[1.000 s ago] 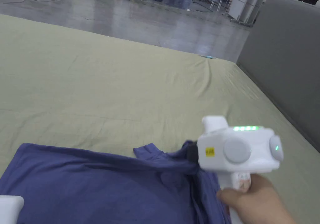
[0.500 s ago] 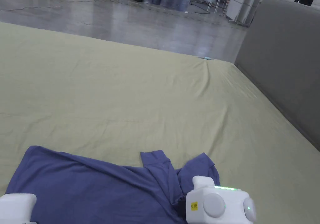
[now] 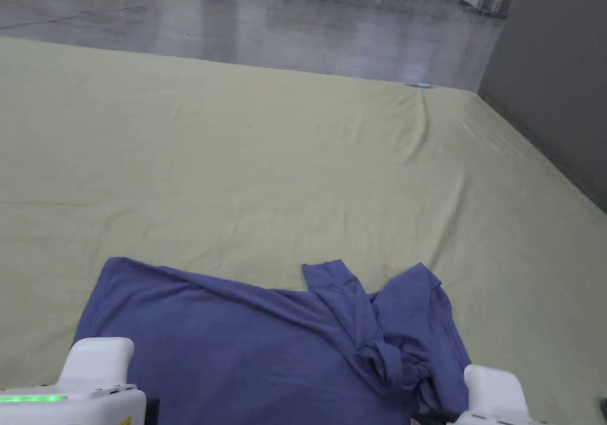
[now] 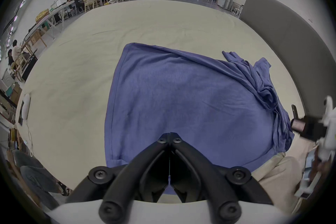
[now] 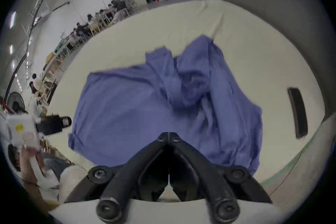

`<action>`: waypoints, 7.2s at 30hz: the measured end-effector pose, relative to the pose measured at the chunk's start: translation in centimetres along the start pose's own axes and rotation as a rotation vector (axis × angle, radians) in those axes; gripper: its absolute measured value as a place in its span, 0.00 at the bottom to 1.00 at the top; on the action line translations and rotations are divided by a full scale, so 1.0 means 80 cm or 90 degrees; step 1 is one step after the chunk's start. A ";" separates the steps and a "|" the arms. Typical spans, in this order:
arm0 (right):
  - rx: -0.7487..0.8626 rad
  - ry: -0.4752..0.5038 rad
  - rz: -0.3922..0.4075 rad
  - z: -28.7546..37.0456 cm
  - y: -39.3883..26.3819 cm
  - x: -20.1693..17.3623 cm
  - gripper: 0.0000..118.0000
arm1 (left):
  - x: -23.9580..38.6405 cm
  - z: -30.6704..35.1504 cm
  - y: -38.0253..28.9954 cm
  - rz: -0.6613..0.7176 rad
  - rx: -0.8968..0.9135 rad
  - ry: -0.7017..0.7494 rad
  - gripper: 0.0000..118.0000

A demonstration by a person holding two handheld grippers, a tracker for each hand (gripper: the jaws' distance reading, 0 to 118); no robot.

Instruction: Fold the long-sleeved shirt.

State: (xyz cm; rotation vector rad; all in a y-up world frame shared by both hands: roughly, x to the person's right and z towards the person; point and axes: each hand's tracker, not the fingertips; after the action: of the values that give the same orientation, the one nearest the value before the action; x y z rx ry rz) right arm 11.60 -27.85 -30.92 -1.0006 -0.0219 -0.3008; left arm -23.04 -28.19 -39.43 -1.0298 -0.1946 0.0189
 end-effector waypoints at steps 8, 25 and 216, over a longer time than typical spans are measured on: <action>0.061 0.022 0.041 0.034 0.064 -0.007 0.00 | -0.009 0.034 0.056 0.036 0.028 -0.064 0.00; 0.081 -0.001 0.033 -0.044 0.236 0.022 0.00 | -0.093 -0.215 0.235 0.098 -0.093 0.125 0.57; -0.049 0.182 -0.028 0.033 0.015 0.041 0.00 | 0.080 -0.020 0.016 -0.089 -0.082 -0.133 0.00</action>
State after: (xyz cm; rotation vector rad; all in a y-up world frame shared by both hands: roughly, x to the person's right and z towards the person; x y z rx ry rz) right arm 15.36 -25.83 -29.94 -1.0259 0.2287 -0.4858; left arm -16.42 -28.18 -40.38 -1.1408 -0.4635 -0.0135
